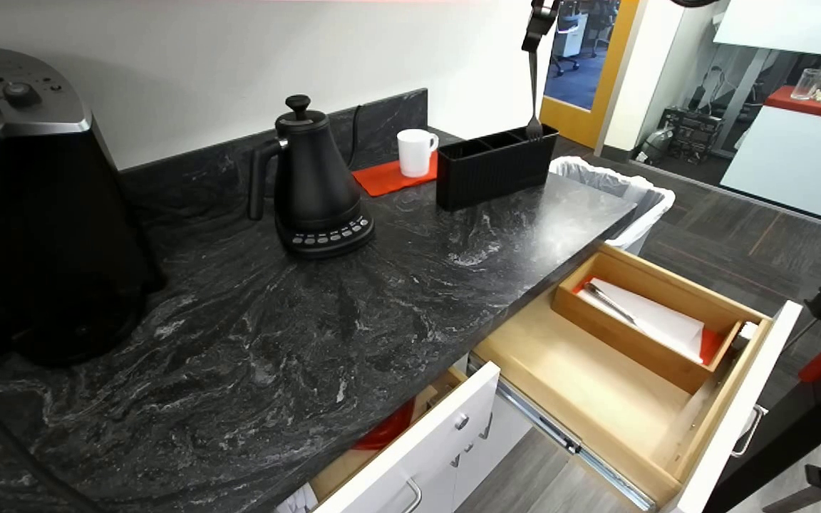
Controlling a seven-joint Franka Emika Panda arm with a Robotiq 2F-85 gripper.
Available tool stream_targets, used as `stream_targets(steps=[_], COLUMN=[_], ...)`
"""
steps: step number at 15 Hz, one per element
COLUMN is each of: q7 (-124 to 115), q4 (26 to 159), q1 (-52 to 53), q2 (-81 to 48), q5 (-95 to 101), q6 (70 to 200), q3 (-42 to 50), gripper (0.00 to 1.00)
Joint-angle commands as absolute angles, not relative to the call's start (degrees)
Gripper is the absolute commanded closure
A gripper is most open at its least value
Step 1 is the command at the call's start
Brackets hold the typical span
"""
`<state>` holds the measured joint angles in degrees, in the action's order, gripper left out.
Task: Take the butter knife from the cutlery holder followed by the fork
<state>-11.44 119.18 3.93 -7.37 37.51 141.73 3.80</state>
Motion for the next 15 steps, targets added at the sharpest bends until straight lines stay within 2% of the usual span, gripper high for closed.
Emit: stream_targets(steps=[1,9,15], q7=[-14.6,-12.8,-22.9], q4=[122.2,130.2,139.0], q1=[3.9,3.0,3.4], q2=[-5.6,0.2,9.9], q5=[38.6,38.1,39.7], q6=[139.9,140.2,138.1], q3=[2.8,2.5,-0.5], gripper=[0.97,0.97,0.97])
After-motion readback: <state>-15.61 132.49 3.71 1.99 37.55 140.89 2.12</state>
